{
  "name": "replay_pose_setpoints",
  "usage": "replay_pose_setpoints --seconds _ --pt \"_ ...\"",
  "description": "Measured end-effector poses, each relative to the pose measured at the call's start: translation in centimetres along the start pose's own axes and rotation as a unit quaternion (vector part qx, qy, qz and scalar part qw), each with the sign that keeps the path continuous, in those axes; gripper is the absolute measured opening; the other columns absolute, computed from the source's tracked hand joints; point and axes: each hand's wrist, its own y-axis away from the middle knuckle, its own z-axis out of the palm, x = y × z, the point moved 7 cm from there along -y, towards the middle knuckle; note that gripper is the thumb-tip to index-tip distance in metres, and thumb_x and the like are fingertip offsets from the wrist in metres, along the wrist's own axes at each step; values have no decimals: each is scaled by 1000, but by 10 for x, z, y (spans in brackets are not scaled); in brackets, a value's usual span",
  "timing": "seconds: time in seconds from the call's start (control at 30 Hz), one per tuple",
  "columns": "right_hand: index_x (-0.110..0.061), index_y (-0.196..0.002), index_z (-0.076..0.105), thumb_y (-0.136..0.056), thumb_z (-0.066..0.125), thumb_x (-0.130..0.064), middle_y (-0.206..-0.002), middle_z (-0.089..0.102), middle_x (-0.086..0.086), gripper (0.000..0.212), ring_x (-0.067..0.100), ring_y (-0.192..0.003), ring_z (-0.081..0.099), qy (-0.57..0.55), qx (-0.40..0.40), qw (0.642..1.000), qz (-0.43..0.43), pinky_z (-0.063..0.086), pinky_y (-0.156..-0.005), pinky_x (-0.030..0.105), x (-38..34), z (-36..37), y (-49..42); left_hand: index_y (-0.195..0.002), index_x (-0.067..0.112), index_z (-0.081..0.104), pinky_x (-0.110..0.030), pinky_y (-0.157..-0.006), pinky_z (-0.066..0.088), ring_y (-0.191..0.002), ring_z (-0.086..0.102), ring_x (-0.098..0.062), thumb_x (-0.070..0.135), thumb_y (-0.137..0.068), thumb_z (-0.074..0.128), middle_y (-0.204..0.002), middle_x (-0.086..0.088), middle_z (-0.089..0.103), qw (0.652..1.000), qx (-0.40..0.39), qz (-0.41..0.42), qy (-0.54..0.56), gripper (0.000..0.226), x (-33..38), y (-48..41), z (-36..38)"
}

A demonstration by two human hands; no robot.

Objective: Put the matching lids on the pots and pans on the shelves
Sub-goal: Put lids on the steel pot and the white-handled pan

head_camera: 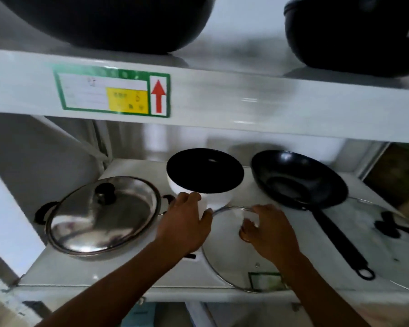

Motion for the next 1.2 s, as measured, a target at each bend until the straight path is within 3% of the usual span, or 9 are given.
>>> replay_pose_setpoints --seconds 0.17,0.27,0.37,0.5,0.6,0.73,0.87,1.03,1.2 --pt "-25 -128 56 -84 52 -58 -123 60 -3 55 16 -109 58 -10 -63 998 -10 48 -94 33 24 26 1 -127 11 43 -42 -91 48 -115 53 -35 46 -86 54 -129 -13 44 995 -64 -59 -42 55 -2 1 29" --pt "-27 -104 62 -85 54 -53 -101 62 -7 33 7 -88 57 -8 -62 996 -61 39 -72 12 19 29 2 -132 10 36 -38 -85 48 -111 56 -36 40 -87 57 -125 -17 49 992 -84 -83 -48 58 -7 4 37" --pt "-23 -93 64 -90 53 -44 -94 61 -6 23 6 -78 56 -15 -26 995 -91 37 -64 11 19 24 6 -135 10 36 -31 -72 44 -106 59 -32 32 -90 54 -122 -18 53 992 -72 -85 -59 52 -6 3 35" --pt "-27 -82 61 -86 57 -37 -81 56 -10 11 0 -68 49 -64 12 994 -88 29 -60 8 24 -3 16 -136 10 41 -34 -88 48 -108 59 -31 30 -92 54 -124 -16 57 993 -59 -90 -51 49 -7 -4 24" --pt "-31 -69 48 -85 59 -36 -69 49 -13 20 -2 -59 45 -78 23 992 -101 28 -56 12 20 -37 28 -136 10 43 -37 -90 49 -106 60 -31 30 -92 54 -122 -17 59 992 -76 -83 -53 50 -9 -9 20" --pt "-26 -79 63 -81 68 -31 -78 59 -12 8 3 -68 57 -133 88 982 -104 46 -62 21 5 -85 40 -147 15 29 -35 -96 47 -114 59 -28 34 -92 54 -132 -15 57 990 -97 -87 -59 63 -11 0 17" --pt "-23 -87 69 -83 68 -29 -79 64 -9 7 5 -72 61 -171 141 966 -129 54 -65 32 -20 -106 21 -146 27 30 -24 -77 54 -89 64 -10 39 -91 54 -116 -5 64 989 -119 -78 -41 62 -7 30 18" --pt "-20 -76 62 -86 59 -32 -76 61 -2 16 14 -69 59 -130 132 969 -163 48 -62 30 -54 -81 -40 -150 32 19 -25 -104 37 -122 50 -13 46 -89 56 -146 5 43 990 -117 -79 -13 73 7 73 11" --pt "-12 -86 63 -88 57 -26 -93 63 11 16 28 -86 61 -59 101 978 -174 34 -67 25 -75 -44 -85 -147 30 21 -27 -100 38 -122 50 -15 50 -90 48 -142 6 45 995 -80 -50 -22 66 18 71 8"
